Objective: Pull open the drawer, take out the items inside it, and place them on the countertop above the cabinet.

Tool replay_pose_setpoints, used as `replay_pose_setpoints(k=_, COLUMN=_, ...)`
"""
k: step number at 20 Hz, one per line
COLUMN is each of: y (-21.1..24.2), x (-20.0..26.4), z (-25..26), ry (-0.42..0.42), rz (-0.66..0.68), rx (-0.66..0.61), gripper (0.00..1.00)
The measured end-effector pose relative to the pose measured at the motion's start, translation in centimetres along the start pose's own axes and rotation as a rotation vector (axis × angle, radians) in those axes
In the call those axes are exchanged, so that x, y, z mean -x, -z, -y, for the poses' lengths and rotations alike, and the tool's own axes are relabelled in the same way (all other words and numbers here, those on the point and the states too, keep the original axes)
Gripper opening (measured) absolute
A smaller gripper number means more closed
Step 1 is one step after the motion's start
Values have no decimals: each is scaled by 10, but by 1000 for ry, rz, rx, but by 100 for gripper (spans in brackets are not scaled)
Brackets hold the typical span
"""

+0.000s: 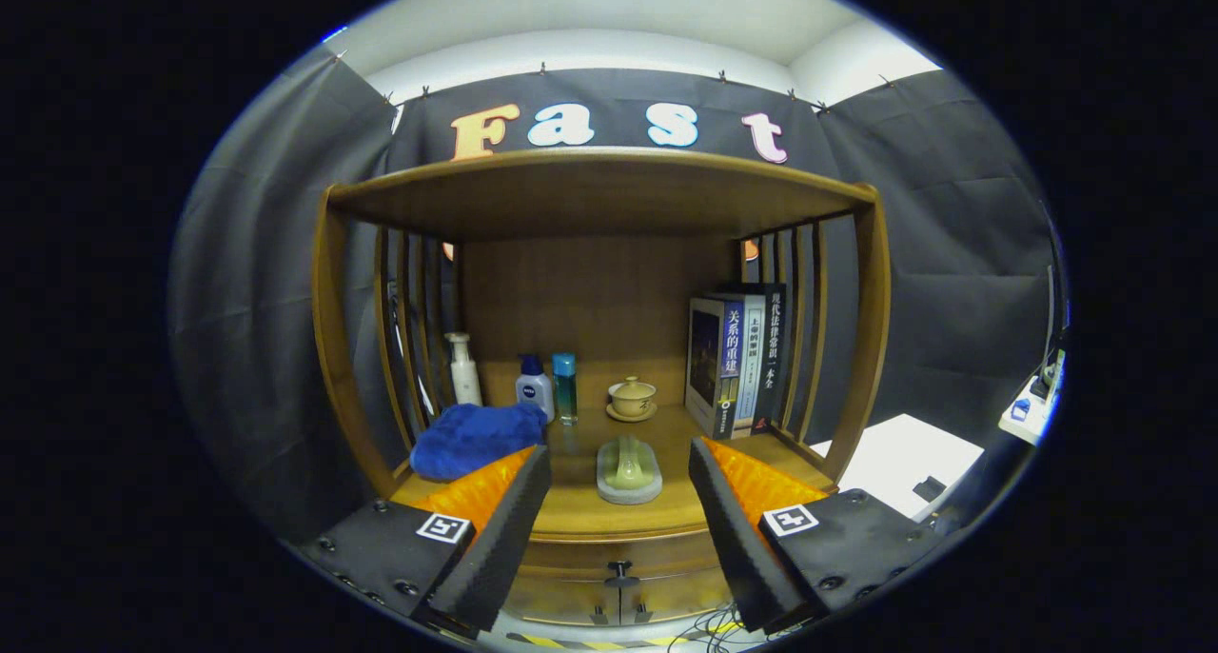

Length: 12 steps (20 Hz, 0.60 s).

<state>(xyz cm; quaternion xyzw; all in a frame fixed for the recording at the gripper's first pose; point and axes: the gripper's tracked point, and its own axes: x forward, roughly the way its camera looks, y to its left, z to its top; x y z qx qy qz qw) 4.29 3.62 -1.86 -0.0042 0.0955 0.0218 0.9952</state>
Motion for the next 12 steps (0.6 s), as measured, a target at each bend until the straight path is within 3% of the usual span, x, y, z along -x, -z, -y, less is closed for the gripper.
replay_pose_setpoints(k=5, y=-25, x=16, z=0, ry=-2, rz=53, rx=-23, gripper=96)
replay_pose_setpoints(k=12, y=-27, x=23, z=5, ry=-2, rz=68, rx=-37, gripper=96)
